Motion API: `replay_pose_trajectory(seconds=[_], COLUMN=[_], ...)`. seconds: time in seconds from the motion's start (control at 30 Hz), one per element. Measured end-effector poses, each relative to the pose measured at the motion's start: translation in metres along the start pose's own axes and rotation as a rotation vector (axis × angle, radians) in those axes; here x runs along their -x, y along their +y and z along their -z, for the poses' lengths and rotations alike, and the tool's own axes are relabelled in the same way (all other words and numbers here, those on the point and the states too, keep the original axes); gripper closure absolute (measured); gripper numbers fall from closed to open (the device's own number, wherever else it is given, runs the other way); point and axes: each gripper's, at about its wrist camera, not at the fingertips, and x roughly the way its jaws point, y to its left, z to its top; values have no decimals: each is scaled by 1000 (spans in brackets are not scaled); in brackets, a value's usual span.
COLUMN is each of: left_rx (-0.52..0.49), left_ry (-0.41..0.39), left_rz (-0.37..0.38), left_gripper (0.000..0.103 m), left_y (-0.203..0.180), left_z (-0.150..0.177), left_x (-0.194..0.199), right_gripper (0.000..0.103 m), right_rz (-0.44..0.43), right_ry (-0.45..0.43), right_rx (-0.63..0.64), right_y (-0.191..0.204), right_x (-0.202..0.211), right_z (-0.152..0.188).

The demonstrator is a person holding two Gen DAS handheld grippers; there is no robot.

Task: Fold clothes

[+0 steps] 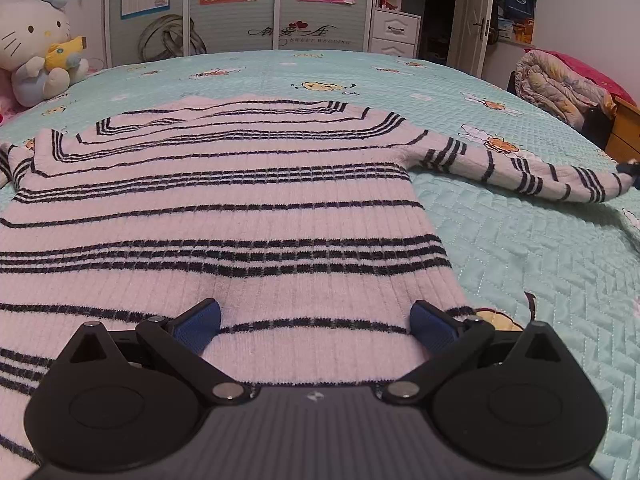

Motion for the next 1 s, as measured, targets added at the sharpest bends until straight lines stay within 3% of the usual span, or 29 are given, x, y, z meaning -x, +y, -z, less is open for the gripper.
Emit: replay_pose_trajectory(seconds=[0.17, 0.23, 0.37, 0.43, 0.47, 0.5, 0.53, 0.73, 0.83, 0.87, 0.9, 0.97, 1.0], left_rx=[0, -2, -1, 0, 0, 0, 0, -2, -4, -5, -6, -7, -7], left_ry=[0, 1, 0, -1, -1, -1, -1, -1, -1, -1, 0, 0, -1], left_rz=[1, 1, 3, 4, 5, 6, 7, 5, 5, 5, 4, 2, 2], left_gripper=[0, 0, 0, 0, 0, 0, 0, 0, 0, 0, 0, 0, 0], left_y=[0, 0, 0, 0, 1, 1, 1, 0, 1, 1, 1, 1, 0], left_z=[0, 0, 0, 0, 0, 0, 0, 0, 1, 1, 0, 0, 1], left_x=[-1, -1, -1, -1, -1, -1, -1, -2, -1, -1, -1, -1, -1], right_gripper=[94, 93, 85, 79, 67, 54, 52, 52, 51, 52, 60, 96, 97], right_rz=[-34, 9, 65, -6, -43, -53, -63, -72, -56, -45, -34, -13, -2], right_ry=[-71, -57, 74, 22, -15, -39, -63, 12, 82, 96, 110, 138, 152], right_rx=[-79, -80, -235, -293, -296, -293, -290, -197, -53, -19, 14, 81, 114], right_y=[-3, -11, -57, -71, -76, -81, -86, -96, -75, -66, -58, -42, -33], right_x=[26, 20, -5, 8, 17, 23, 28, 15, -2, -4, -6, -9, -11], right_z=[7, 10, 20, 22, 21, 18, 16, 4, 5, 6, 7, 9, 10])
